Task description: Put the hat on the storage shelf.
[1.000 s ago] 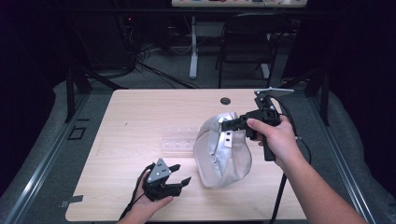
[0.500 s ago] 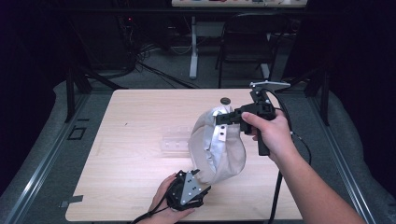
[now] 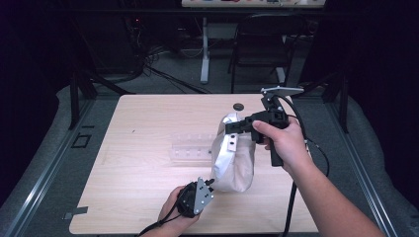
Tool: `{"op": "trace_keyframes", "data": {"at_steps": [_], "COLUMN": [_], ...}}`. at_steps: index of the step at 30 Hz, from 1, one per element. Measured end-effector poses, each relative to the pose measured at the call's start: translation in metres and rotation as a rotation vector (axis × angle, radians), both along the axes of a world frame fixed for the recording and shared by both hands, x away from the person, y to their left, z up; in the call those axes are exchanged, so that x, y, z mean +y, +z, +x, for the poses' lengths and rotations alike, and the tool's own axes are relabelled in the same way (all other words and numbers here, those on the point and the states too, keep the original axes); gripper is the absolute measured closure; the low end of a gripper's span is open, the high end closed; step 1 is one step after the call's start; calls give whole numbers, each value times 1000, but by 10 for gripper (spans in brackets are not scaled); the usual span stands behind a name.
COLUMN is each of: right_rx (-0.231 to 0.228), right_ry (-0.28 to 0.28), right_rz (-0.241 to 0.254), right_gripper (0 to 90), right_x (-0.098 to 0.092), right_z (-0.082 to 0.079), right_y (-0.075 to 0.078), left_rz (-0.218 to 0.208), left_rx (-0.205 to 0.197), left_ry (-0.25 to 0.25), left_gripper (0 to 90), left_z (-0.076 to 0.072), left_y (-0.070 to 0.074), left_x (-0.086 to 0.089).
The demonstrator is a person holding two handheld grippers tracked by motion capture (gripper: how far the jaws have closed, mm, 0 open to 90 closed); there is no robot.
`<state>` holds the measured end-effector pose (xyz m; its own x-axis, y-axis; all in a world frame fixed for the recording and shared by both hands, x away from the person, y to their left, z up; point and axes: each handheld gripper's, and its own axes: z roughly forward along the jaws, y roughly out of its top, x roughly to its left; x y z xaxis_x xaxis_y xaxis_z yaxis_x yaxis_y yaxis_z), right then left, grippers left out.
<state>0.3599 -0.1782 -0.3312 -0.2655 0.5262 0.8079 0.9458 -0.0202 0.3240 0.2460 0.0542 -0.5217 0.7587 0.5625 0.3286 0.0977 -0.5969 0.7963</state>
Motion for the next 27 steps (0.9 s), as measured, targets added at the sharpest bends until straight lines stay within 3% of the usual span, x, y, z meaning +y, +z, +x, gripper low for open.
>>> {"op": "trace_keyframes", "data": {"at_steps": [11, 16, 19, 27], "right_rx": [4, 2, 0, -11], "right_ry": [4, 6, 10, 3], "right_rz": [-37, -48, -47, -62], "right_gripper": [845, 845, 845, 845], "right_x": [4, 5, 5, 8], "right_z": [2, 3, 3, 7], "right_y": [-11, -14, -14, -16], "left_rz": [-122, -144, -185, -234], "left_rx": [58, 75, 89, 106], "left_ry": [23, 22, 27, 42], "left_gripper": [854, 854, 854, 854], "left_z": [15, 21, 28, 42], "left_y": [6, 10, 15, 18], "left_x": [15, 18, 19, 18]}}
